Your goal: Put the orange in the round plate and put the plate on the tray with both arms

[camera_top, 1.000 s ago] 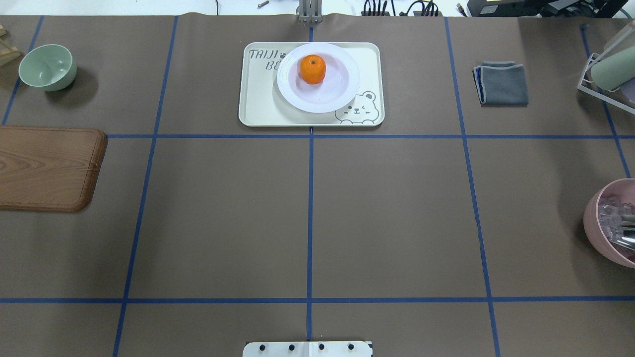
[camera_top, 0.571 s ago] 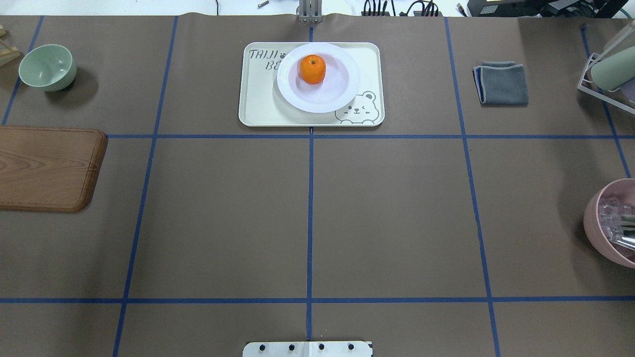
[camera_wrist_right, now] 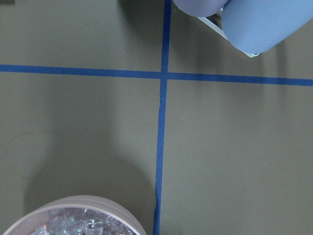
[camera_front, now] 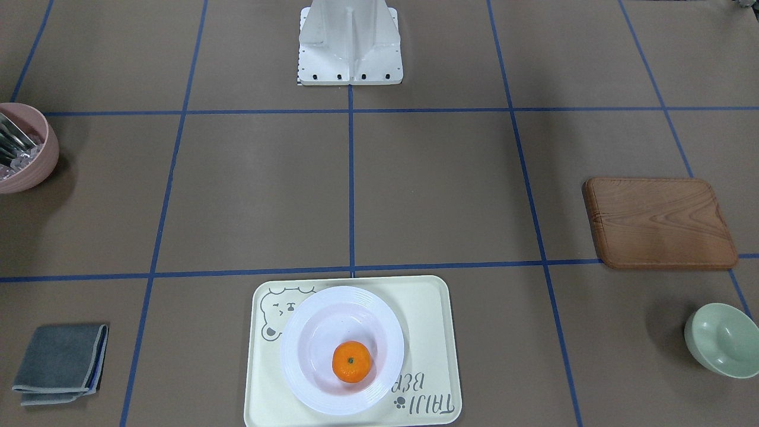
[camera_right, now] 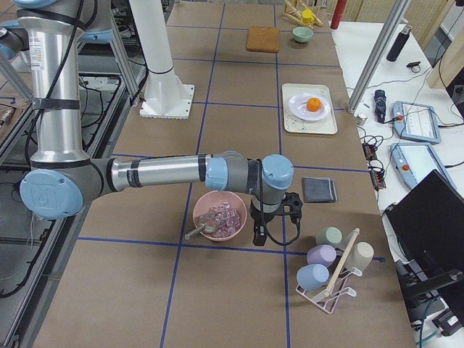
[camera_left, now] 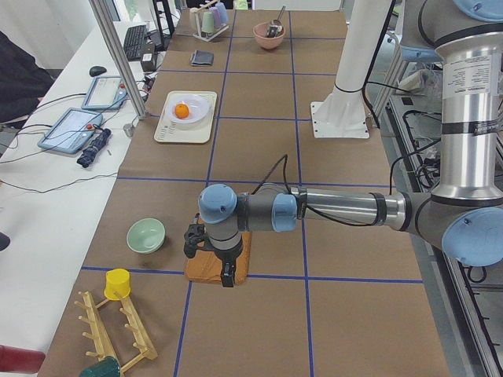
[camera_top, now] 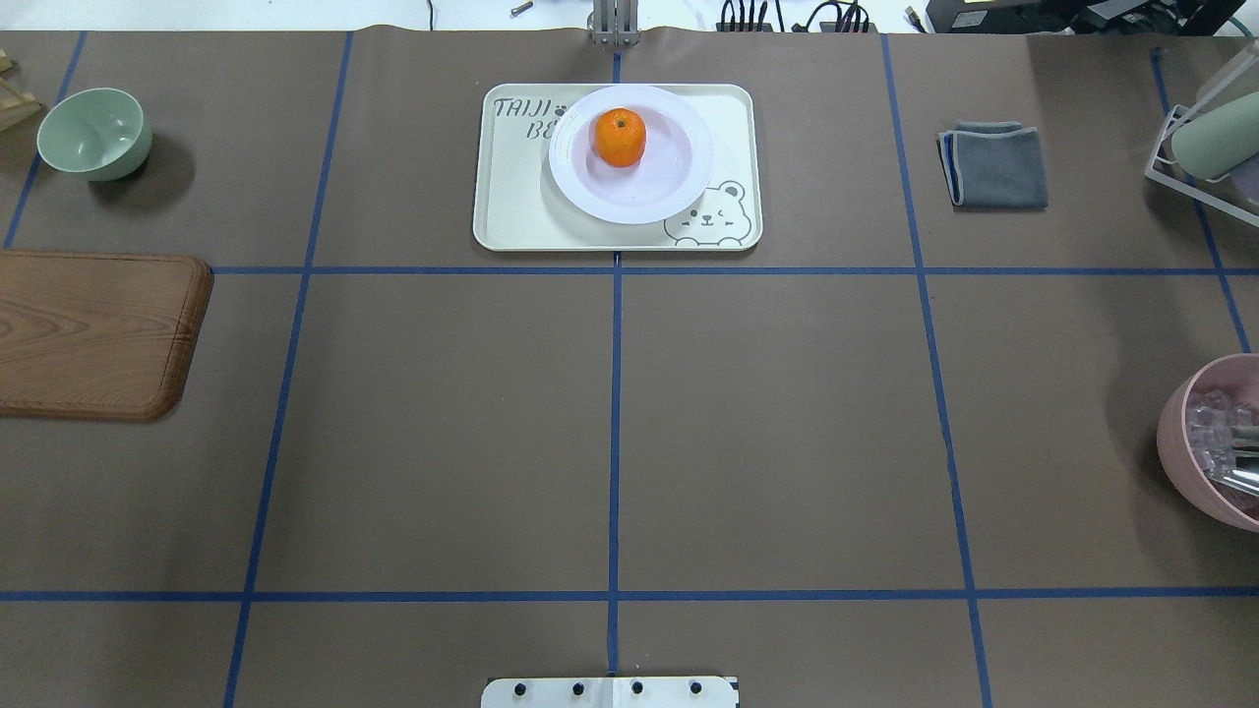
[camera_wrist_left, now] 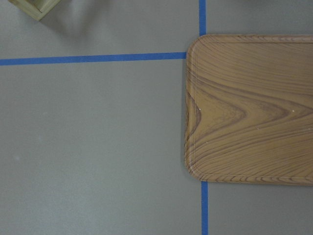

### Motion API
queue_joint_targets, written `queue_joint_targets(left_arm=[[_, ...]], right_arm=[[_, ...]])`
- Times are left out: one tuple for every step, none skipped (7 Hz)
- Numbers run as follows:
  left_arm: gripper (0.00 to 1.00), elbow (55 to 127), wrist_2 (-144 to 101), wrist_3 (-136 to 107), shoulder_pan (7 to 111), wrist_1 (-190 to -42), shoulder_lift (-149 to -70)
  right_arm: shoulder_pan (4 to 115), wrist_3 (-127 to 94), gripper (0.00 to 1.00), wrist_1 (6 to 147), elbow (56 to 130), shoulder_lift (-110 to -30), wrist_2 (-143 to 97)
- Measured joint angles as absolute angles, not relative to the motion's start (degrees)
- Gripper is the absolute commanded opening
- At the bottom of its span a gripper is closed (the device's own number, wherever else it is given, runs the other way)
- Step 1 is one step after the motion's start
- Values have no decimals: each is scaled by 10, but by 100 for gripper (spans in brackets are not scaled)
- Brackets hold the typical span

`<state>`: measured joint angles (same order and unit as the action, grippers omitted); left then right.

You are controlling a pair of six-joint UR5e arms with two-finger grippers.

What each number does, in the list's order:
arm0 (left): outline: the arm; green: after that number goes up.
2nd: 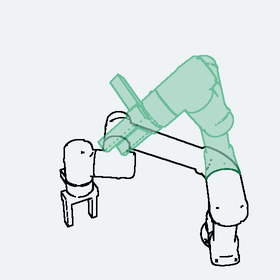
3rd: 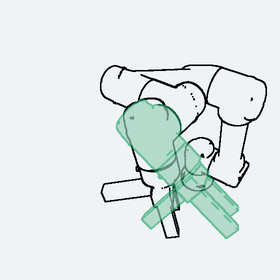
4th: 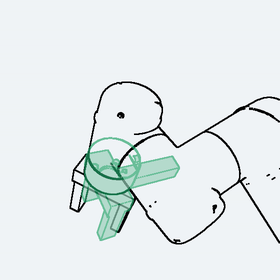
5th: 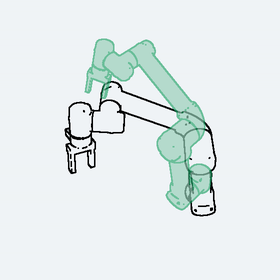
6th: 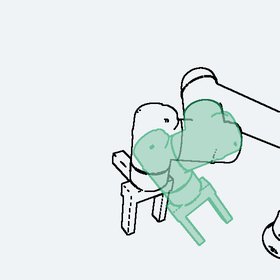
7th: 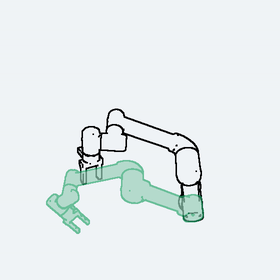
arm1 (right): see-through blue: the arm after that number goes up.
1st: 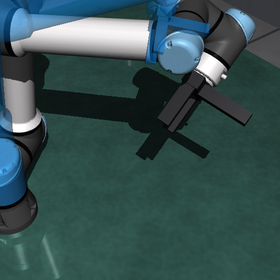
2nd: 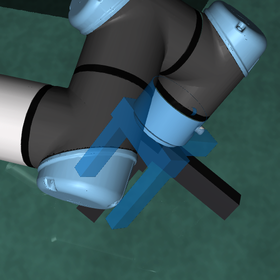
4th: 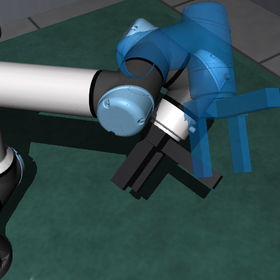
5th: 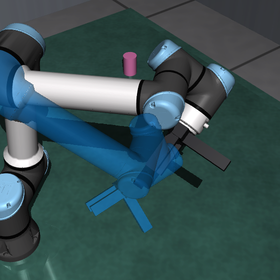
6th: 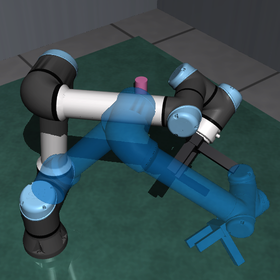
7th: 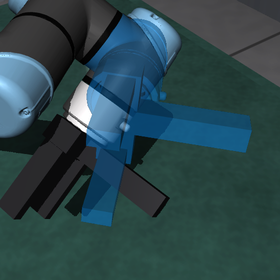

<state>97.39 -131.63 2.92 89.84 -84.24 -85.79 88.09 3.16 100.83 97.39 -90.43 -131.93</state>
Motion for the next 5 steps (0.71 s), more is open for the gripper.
queue_joint_targets(left_arm=[[99,970,-1316,30,899,-841,-864],[99,970,-1317,30,899,-840,-866],[99,971,-1317,29,899,-840,-867],[99,972,-1318,29,899,-840,-867],[99,971,-1318,29,899,-841,-867]], right_arm=[[882,31,100,1008,973,-904,-1320],[882,31,100,1008,973,-904,-1319],[883,32,100,1008,972,-904,-1319],[884,32,100,1008,972,-904,-1319],[884,32,100,1008,971,-904,-1319]])
